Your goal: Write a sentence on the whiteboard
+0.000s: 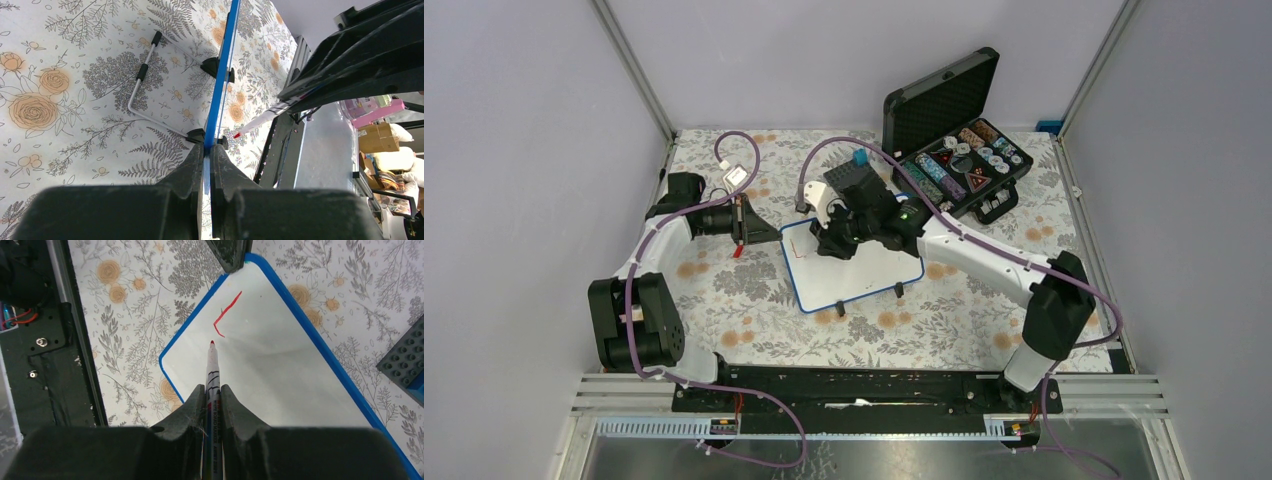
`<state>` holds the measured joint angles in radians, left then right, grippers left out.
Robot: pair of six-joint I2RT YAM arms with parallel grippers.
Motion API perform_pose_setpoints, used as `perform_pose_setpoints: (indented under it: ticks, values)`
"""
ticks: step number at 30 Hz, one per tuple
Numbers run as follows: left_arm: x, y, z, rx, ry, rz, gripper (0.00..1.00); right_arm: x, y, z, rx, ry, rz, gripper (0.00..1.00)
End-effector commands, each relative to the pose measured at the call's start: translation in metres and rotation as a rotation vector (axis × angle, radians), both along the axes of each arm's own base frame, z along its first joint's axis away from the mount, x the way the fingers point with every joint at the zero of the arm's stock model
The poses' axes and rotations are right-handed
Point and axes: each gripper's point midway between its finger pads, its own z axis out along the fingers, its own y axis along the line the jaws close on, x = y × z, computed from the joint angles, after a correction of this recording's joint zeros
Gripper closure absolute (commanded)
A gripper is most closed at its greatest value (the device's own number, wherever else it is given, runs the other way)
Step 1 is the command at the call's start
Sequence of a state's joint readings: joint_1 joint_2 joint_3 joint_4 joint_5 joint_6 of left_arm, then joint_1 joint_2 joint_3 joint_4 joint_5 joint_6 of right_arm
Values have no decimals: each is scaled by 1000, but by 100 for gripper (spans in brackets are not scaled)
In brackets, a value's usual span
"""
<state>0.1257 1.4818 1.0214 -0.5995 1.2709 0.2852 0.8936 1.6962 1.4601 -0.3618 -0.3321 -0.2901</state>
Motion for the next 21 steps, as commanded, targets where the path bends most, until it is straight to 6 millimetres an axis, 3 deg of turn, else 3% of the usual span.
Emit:
perform_pose_setpoints:
  ticks: [1,8,21]
  values:
    - [1,-3,20,-7,-93,-22,100,-6,-5,39,90,-21,11,100]
    - [1,-3,20,-8,-92,-22,100,11,-6,26,54,-37,-49,100]
    - [1,-3,20,-10,-95,-25,100,29,-12,22,28,-57,-123,100]
